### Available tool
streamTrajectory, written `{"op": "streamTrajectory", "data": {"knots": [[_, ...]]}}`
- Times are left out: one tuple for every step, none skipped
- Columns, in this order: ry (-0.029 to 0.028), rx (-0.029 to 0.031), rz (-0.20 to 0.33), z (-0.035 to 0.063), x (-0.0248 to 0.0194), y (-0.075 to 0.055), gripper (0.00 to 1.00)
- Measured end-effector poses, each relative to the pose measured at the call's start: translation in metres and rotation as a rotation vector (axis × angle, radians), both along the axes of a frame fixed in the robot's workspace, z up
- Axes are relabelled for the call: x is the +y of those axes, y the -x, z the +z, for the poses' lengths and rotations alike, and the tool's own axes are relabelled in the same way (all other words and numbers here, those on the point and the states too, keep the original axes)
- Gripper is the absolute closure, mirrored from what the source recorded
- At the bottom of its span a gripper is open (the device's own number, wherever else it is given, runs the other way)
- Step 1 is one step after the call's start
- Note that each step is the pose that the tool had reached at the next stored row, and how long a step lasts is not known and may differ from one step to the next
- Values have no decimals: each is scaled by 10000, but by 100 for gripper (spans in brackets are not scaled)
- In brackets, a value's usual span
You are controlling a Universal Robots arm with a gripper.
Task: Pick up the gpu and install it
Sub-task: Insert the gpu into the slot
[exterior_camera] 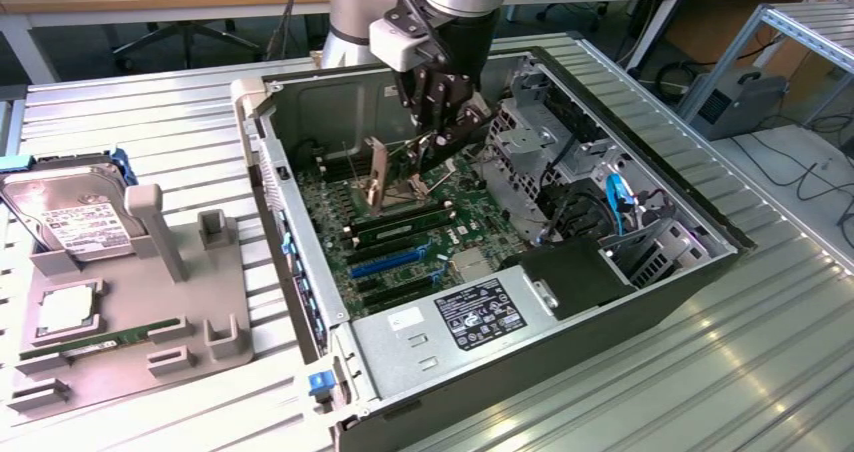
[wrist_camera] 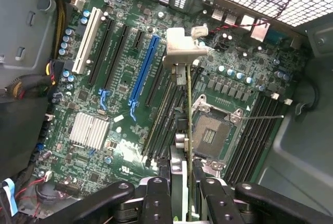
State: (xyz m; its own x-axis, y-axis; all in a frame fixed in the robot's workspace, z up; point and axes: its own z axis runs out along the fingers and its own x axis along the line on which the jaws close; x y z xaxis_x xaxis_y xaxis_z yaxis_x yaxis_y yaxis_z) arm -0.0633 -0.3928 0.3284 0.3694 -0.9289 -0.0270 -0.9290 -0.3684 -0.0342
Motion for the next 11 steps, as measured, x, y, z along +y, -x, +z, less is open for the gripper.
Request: {"op": "streamTrajectory", "data": {"knots": [[0, 0, 56, 0, 0, 0, 73], [0, 0, 108, 0, 0, 0, 73], [1, 0, 162, 0, 0, 0, 73], [1, 0, 216, 0, 0, 0, 73], [2, 0, 275, 0, 0, 0, 73], [2, 0, 353, 0, 0, 0, 73], [2, 0, 416, 0, 0, 0, 73], [3, -1, 485, 0, 0, 0, 73], [3, 0, 538, 0, 0, 0, 73], [3, 0, 598, 0, 0, 0, 73], [5, 0, 660, 0, 0, 0, 73]]}}
